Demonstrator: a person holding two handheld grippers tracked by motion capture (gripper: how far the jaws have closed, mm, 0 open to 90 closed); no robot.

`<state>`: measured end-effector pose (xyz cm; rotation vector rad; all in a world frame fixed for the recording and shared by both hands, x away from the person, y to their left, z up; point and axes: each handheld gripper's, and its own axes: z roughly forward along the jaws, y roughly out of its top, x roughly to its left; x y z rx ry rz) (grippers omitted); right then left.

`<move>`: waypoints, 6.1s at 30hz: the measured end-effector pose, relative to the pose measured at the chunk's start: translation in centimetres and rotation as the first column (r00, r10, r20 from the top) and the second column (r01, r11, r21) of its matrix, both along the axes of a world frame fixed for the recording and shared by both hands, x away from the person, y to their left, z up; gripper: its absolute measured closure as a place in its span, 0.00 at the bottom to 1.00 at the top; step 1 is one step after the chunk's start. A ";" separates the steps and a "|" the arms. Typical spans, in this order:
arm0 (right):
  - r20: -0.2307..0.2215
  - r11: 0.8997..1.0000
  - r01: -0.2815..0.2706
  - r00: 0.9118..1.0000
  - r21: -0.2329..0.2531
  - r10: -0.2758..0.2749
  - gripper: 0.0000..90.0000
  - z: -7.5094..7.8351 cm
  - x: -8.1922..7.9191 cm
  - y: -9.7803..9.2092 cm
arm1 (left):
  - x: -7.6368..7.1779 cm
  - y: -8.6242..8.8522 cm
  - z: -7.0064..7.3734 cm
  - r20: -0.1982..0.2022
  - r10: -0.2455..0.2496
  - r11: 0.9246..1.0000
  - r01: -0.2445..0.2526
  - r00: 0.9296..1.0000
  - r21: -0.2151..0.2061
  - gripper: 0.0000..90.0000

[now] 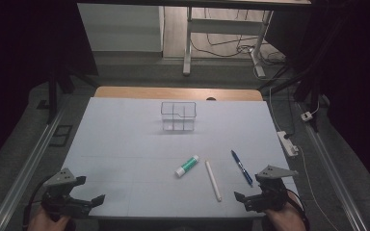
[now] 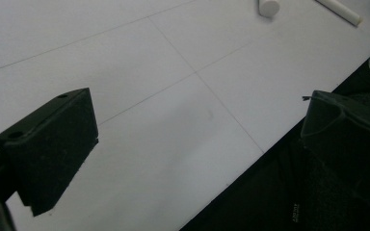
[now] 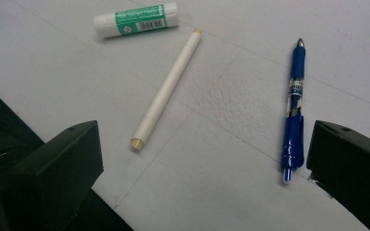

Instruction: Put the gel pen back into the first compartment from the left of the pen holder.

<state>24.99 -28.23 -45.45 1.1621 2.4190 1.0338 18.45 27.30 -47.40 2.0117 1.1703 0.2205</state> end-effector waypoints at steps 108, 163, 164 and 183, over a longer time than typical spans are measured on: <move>0.023 0.998 -0.048 0.999 -0.042 0.049 0.89 1.2 14.5 4.8 | 0.3 -0.2 -0.1 -0.023 -0.029 1.000 0.029 0.999 0.005 0.01; 0.233 0.952 -0.212 0.959 0.221 0.159 0.89 5.1 22.7 20.0 | 0.3 -0.1 -0.2 -0.032 -0.027 1.000 0.027 0.999 -0.003 0.01; 0.235 0.951 -0.212 0.959 0.223 0.158 0.89 5.2 22.9 20.2 | 0.3 -0.1 -0.2 -0.032 -0.027 1.000 0.027 0.999 -0.003 0.01; 0.315 0.946 -0.208 0.941 0.250 0.124 0.89 5.6 26.9 25.8 | 0.3 0.0 -0.2 -0.032 -0.033 0.999 0.032 0.999 -0.010 0.01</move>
